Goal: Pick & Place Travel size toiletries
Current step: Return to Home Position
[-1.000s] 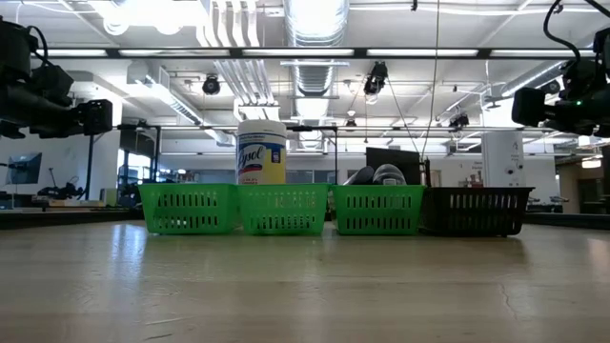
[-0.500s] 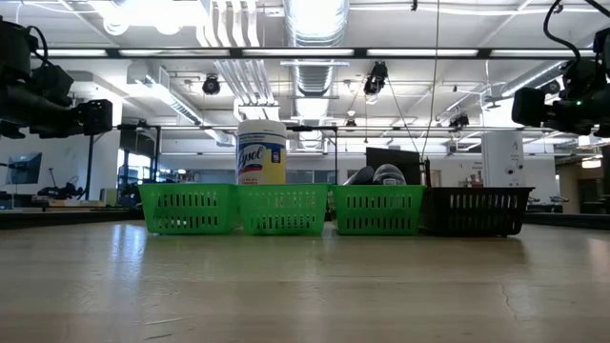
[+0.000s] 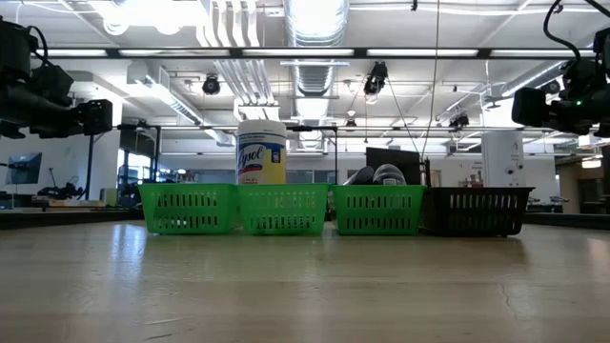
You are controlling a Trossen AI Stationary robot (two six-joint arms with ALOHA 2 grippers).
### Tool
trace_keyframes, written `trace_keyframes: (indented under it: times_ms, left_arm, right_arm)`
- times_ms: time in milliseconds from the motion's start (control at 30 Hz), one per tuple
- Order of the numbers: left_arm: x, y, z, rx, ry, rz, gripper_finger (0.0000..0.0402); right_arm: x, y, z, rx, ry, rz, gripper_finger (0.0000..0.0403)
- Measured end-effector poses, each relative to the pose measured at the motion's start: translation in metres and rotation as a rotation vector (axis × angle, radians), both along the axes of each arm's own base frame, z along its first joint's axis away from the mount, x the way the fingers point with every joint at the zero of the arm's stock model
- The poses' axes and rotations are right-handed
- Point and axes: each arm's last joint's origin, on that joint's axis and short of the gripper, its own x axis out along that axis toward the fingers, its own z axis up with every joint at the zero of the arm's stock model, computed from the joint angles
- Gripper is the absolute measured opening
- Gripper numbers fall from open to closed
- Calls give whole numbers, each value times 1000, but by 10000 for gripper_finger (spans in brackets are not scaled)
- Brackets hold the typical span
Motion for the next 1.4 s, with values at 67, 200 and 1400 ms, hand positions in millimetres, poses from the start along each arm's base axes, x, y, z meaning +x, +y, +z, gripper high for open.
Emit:
trace_keyframes:
  times_ms: [67, 200, 1400]
  left_arm:
    - [0, 0, 0, 0, 0, 0, 232]
    - [0, 0, 0, 0, 0, 0, 232]
    - [0, 0, 0, 0, 0, 0, 232]
  right_arm:
    - [0, 0, 0, 0, 0, 0, 221]
    - [0, 0, 0, 0, 0, 0, 219]
    - [0, 0, 0, 0, 0, 0, 336]
